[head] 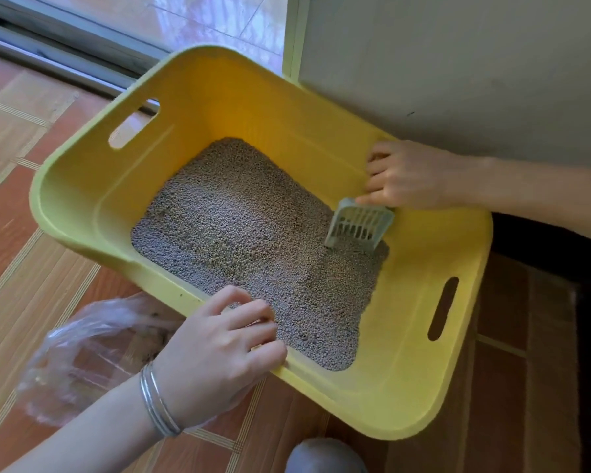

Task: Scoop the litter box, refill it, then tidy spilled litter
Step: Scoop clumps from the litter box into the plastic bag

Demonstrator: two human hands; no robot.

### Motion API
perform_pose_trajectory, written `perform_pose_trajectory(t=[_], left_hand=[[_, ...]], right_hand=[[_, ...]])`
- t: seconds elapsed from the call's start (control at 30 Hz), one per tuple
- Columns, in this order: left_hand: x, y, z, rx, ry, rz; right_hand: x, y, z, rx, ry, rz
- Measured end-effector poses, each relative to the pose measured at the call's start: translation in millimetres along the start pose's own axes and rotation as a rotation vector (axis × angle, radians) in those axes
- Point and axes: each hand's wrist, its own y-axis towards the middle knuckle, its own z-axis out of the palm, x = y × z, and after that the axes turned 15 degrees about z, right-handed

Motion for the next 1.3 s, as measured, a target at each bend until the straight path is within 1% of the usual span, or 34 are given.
perform_pose_trajectory(t=[0.03,0.1,0.17,0.2,0.27,0.3,0.37,0.4,0.43,0.53,0.6,0.63,0.7,0.83,0.93,1.07,1.2,1.3], left_hand=[[-1,0,0,-0.002,0.004,-0.005],[0,0,0,-0.008,0.013,-0.012],[0,0,0,-0.004,0.015,-0.017],[0,0,-1,-0.006,0.014,-0.020],[0,0,-1,-0.010,0.016,-0.022],[0,0,0,-0.009,0.019,-0.022],[0,0,0,-0.002,0.024,-0.025],[0,0,0,0.001,0.025,-0.024],[0,0,0,0.005,0.026,-0.023],[0,1,-1,-0.002,0.034,-0.027],[-1,1,0,-0.013,0.045,-0.033],[-1,1,0,-0.017,0.053,-0.037],[-3,1,1,-0.021,0.070,-0.045],[-5,1,2,-0.004,0.077,-0.066],[-6,2,1,0.011,0.079,-0.090],[-7,3,-1,0.022,0.079,-0.104],[-7,4,-2,0.018,0.085,-0.114],[-7,4,-3,0.024,0.089,-0.124]], right_hand=[[-2,-1,-1,0.038,-0.025,0.032],[2,-3,-1,0.112,0.002,0.028],[12,-3,0,0.200,0.038,0.061],[11,-3,5,0.197,0.134,0.101],[7,-7,13,0.318,0.362,0.243],[7,-8,17,0.353,0.405,0.244],[8,-7,25,0.274,0.411,0.192],[9,-7,24,0.253,0.455,0.214],[11,-7,24,0.229,0.448,0.207],[9,-7,16,0.257,0.403,0.232],[11,-7,16,0.163,0.303,0.146],[11,-8,15,0.142,0.242,0.078],[10,-9,10,0.168,0.203,0.039],[10,-8,9,0.182,0.181,0.051],[11,-8,10,0.231,0.196,0.079],[13,-6,9,0.246,0.190,0.104],[13,-5,6,0.321,0.144,0.117],[13,-4,4,0.331,0.129,0.126]])
